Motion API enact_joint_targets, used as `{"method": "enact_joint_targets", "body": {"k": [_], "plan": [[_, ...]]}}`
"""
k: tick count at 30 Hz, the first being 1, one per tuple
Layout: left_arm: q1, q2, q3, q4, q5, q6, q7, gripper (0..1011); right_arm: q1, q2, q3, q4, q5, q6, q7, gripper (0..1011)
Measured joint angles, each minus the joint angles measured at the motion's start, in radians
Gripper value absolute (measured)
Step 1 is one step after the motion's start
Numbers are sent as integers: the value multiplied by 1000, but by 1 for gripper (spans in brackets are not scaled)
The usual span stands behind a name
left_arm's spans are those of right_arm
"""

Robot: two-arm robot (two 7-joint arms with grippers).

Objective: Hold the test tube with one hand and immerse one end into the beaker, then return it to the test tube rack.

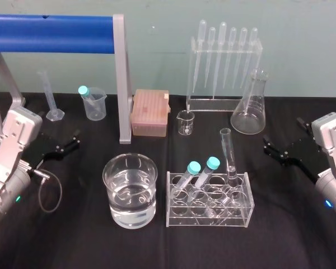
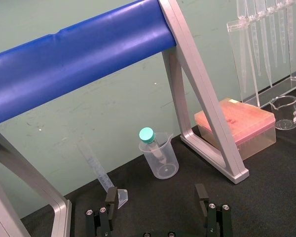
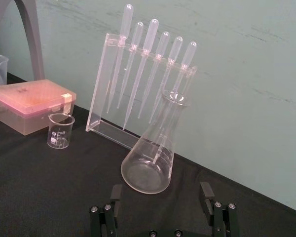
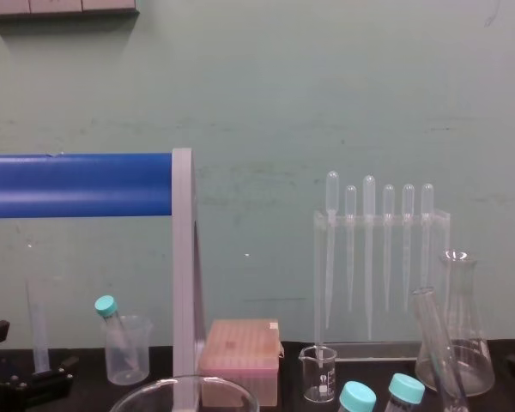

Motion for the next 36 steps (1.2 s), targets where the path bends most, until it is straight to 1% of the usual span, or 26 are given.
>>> {"method": "enact_joint_targets", "body": {"k": [36], "plan": [[0, 0, 0, 0, 0, 0, 0, 1000, 0, 0, 0, 0, 0, 0, 0, 1000]]}}
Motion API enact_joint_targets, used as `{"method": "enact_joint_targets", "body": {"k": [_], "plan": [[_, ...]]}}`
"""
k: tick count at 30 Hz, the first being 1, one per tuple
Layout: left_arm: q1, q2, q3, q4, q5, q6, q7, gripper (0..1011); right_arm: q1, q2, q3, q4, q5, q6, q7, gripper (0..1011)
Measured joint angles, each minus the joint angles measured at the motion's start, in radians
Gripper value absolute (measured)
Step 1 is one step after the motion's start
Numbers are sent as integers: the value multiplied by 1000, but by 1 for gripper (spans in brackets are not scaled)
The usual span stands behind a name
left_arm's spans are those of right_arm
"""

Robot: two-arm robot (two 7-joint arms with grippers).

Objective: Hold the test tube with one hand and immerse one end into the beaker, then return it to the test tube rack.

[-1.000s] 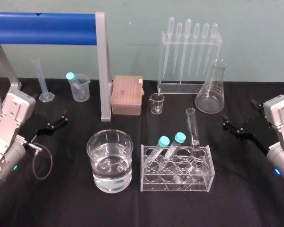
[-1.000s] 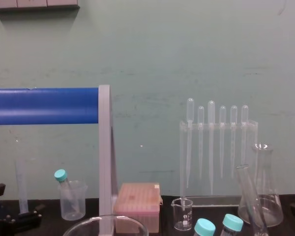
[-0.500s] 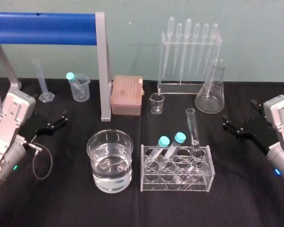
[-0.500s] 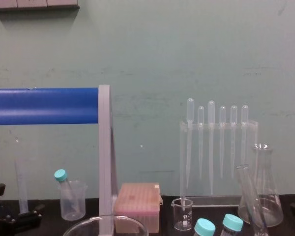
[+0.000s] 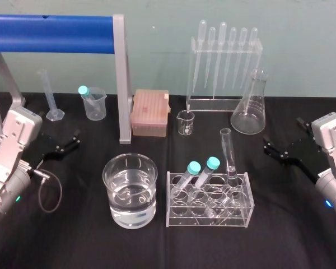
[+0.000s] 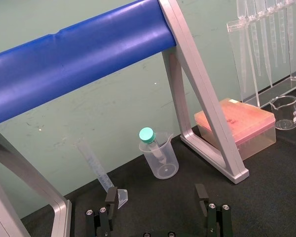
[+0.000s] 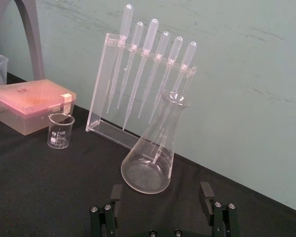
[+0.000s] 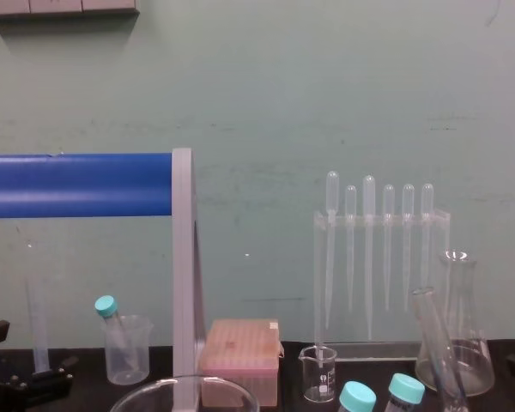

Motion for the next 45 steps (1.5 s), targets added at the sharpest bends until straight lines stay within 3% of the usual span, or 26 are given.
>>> {"method": "enact_joint_targets", "body": {"k": [13, 18, 25, 30, 37, 45], "plan": [[0, 0, 0, 0, 0, 0, 0, 1000, -1, 0, 3, -1, 1, -2, 2, 1000], [0, 0, 0, 0, 0, 0, 0, 1000, -16, 1, 50, -37, 73, -41, 58, 1000], [0, 0, 0, 0, 0, 0, 0, 1000, -45, 8, 151, -145, 322, -129, 274, 1000], [0, 0, 0, 0, 0, 0, 0, 1000, -48, 17, 168, -207, 423, -163, 429, 1000], [0, 0, 0, 0, 0, 0, 0, 1000, -37, 29, 128, -251, 470, -165, 623, 1000], [0, 0, 0, 0, 0, 0, 0, 1000, -29, 22, 95, -234, 422, -114, 648, 1000]]}}
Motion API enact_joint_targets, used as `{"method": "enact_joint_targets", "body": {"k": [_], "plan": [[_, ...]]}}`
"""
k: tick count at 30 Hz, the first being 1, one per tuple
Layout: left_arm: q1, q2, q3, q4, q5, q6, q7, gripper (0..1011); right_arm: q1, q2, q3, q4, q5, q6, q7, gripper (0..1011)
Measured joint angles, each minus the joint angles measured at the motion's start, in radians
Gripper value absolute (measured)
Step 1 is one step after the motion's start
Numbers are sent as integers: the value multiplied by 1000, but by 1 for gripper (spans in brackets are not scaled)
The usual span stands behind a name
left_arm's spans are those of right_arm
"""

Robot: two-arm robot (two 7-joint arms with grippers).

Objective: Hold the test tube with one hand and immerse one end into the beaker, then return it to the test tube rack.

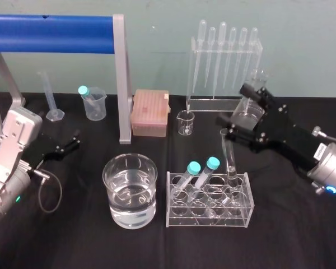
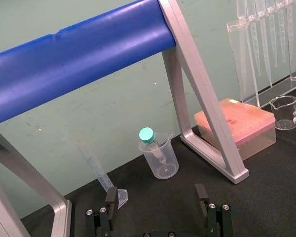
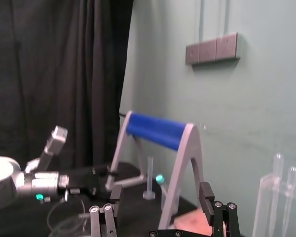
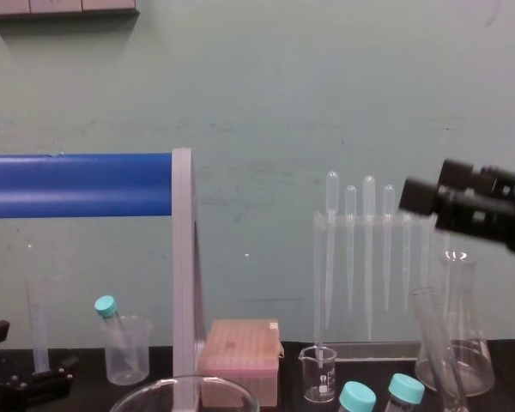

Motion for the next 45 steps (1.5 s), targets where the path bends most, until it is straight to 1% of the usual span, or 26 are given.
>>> {"method": "enact_joint_targets", "body": {"k": [3, 5, 13, 18, 29, 45], "plan": [[0, 0, 0, 0, 0, 0, 0, 1000, 2, -4, -6, 6, -27, 16, -14, 1000], [0, 0, 0, 0, 0, 0, 0, 1000, 4, -10, -13, 14, -61, 34, -32, 1000], [0, 0, 0, 0, 0, 0, 0, 1000, 8, -28, -20, 47, -111, 72, -56, 1000], [0, 0, 0, 0, 0, 0, 0, 1000, 8, -36, -20, 65, -130, 94, -58, 1000], [0, 0, 0, 0, 0, 0, 0, 1000, 13, -54, -25, 97, -137, 142, -38, 1000], [0, 0, 0, 0, 0, 0, 0, 1000, 7, -58, -20, 107, -144, 153, -34, 1000]]}}
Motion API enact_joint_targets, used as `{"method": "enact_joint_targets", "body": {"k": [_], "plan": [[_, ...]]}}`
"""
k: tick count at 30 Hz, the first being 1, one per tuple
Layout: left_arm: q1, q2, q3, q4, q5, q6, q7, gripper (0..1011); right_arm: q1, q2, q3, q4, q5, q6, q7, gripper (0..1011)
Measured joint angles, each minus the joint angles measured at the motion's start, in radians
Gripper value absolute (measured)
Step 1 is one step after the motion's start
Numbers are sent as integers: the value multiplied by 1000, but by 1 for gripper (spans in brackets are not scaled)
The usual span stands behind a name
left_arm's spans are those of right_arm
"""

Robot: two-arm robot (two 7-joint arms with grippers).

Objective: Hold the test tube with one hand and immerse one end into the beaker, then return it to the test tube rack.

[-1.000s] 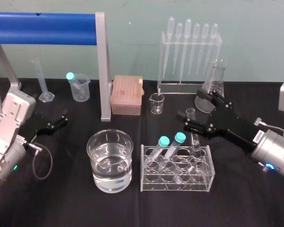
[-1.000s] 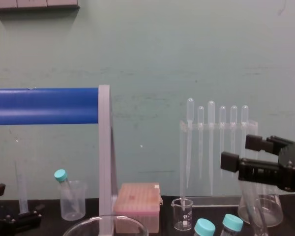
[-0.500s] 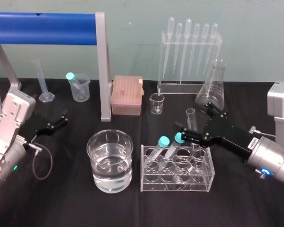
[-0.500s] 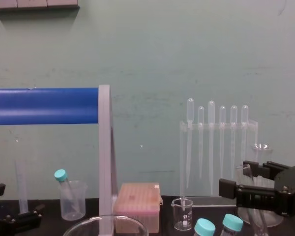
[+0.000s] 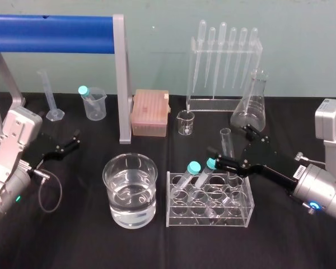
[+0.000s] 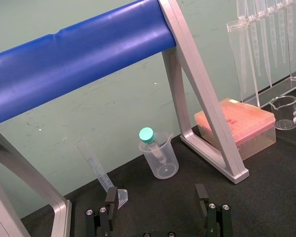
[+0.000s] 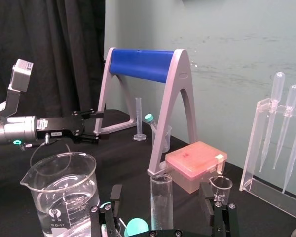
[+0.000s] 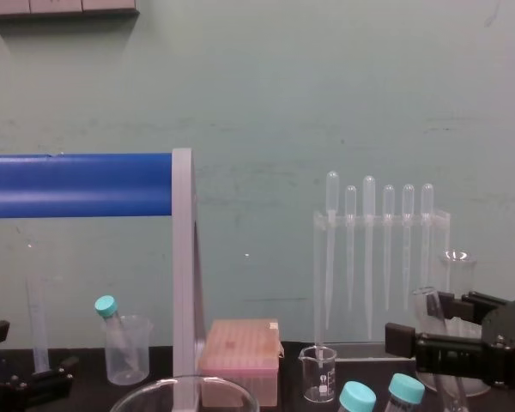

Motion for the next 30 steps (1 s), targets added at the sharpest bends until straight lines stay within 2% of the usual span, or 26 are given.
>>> {"method": "enact_joint_targets", "body": {"k": [30], "plan": [[0, 0, 0, 0, 0, 0, 0, 1000, 2, -5, -2, 9, -4, 14, -1, 1000]]}}
